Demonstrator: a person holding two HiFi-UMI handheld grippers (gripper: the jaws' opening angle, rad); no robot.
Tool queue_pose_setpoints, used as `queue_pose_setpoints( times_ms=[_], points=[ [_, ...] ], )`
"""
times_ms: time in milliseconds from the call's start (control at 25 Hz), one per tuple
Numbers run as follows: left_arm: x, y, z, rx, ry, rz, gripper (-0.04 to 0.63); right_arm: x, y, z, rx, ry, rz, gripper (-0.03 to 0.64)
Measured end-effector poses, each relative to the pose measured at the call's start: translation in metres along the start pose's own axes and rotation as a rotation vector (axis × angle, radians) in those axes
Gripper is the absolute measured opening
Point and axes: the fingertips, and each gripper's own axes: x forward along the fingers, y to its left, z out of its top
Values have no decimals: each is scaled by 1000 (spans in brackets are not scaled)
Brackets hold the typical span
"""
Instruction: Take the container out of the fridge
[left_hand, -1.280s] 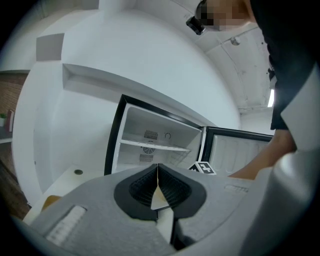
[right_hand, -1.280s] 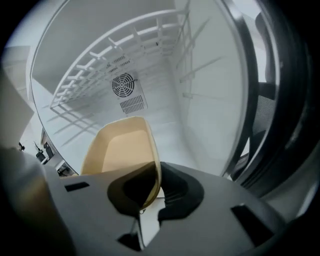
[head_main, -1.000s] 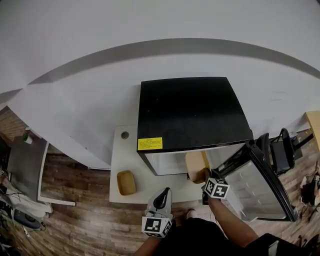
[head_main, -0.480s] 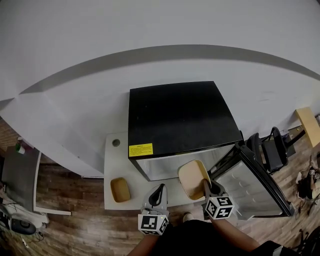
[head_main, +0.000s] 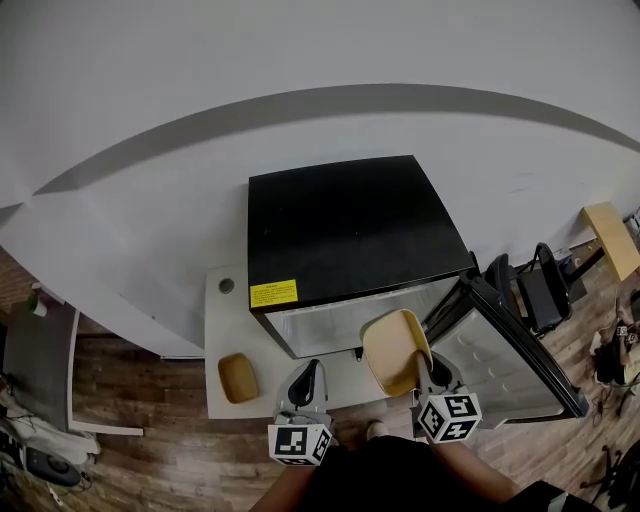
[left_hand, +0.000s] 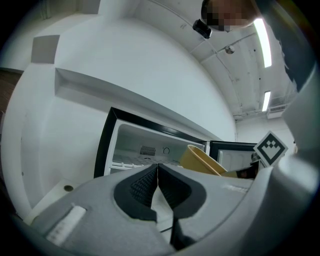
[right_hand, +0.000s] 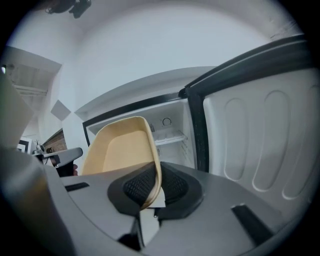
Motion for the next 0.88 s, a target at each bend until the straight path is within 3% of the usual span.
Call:
queue_pose_setpoints(
  times_ms=[880],
  points=[
    [-14, -14, -4, 3, 18, 6, 15, -18, -7, 1, -27, -22, -28, 26]
  ],
)
